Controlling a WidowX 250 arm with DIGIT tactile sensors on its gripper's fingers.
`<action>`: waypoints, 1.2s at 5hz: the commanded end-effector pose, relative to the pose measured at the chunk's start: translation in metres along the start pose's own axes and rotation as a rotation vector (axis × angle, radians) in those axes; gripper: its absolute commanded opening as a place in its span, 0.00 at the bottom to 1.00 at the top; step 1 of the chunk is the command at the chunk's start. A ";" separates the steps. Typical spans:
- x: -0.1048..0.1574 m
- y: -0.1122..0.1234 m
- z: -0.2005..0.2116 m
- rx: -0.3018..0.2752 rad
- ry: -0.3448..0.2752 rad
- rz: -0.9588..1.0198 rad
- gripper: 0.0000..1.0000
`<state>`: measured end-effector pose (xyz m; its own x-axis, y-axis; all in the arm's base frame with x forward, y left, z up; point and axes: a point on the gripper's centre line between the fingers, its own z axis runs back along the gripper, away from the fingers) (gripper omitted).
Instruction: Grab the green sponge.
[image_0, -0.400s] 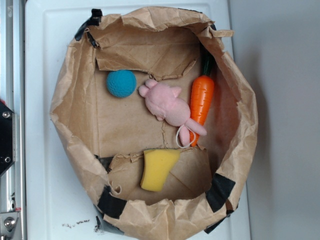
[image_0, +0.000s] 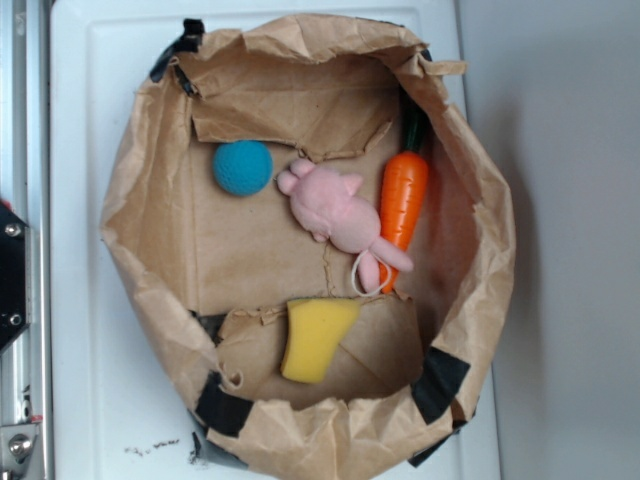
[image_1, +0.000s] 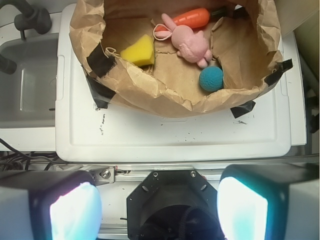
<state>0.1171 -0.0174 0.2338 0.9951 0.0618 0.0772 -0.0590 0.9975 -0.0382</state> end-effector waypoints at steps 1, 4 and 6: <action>0.101 -0.031 -0.005 -0.083 -0.055 0.302 1.00; 0.101 -0.031 -0.005 -0.083 -0.055 0.302 1.00; 0.166 0.019 -0.082 -0.075 -0.005 0.432 1.00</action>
<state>0.2855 -0.0002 0.1507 0.8831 0.4691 0.0067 -0.4646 0.8765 -0.1258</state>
